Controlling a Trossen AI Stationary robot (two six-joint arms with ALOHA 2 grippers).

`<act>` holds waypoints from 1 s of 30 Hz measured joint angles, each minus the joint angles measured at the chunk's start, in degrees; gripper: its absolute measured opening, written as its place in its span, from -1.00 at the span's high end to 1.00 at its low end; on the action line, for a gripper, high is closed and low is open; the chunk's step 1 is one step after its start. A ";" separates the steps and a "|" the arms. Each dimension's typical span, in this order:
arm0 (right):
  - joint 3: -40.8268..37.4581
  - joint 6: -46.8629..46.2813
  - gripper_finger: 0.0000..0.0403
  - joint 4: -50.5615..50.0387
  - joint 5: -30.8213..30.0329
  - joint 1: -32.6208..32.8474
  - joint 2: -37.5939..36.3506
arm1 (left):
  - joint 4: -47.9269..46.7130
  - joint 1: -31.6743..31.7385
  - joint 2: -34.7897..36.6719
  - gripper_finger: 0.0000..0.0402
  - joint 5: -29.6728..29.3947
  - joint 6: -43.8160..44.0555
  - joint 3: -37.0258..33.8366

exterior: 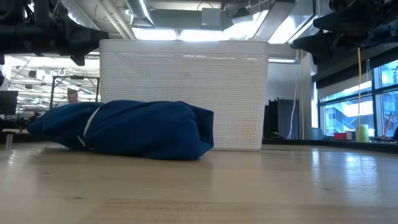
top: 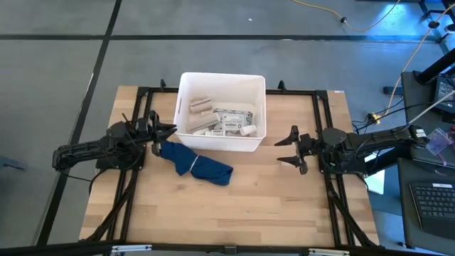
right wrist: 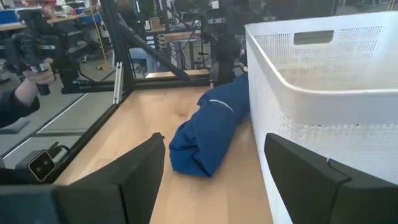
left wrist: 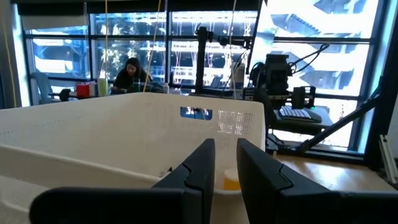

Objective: Pick & place medical supplies in basket/bin
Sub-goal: Return to Home Position

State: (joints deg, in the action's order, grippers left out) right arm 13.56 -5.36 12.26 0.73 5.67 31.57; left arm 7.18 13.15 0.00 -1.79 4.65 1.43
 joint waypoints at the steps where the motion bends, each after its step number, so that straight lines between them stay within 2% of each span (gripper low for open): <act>1: 0.00 -0.13 -0.37 -0.08 0.02 0.00 0.00 | 0.09 0.00 -0.02 0.69 -0.19 0.14 -0.24; 5: 0.00 -0.42 -0.37 -0.43 0.85 0.00 0.02 | 1.49 0.00 -0.05 0.69 -0.54 1.18 -0.81; 10: 0.00 -1.51 -0.37 -0.62 0.87 0.00 0.04 | 7.97 0.00 -0.14 0.71 -1.21 -1.48 -0.88; 15: 0.00 -2.09 -0.37 -1.47 0.89 0.00 0.04 | 3.70 0.00 -0.14 0.73 -10.39 -5.84 0.02; 18: 0.00 -2.06 -0.37 -1.52 0.89 0.00 0.04 | -0.57 0.01 -0.12 0.73 -16.59 -4.79 0.33; 20: 0.00 -1.95 -0.37 -1.54 0.89 0.00 0.04 | -2.85 0.02 -0.10 0.73 -18.09 -3.73 0.55; 22: 0.00 -1.90 -0.37 -1.52 0.90 0.00 0.04 | -5.44 0.07 -0.09 0.73 -17.33 -2.87 0.55; 24: 0.00 -1.91 -0.37 -1.56 0.88 0.00 0.07 | -7.74 0.05 -0.34 0.73 -14.09 -2.52 0.26; 30: 0.00 -1.89 -0.37 -3.76 0.84 0.00 0.04 | -8.24 0.02 -1.76 0.73 -10.08 -2.35 0.24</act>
State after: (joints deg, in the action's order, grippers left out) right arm 13.56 -7.25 8.50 1.57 5.67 31.62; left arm -1.06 13.17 -1.77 -11.86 2.30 1.67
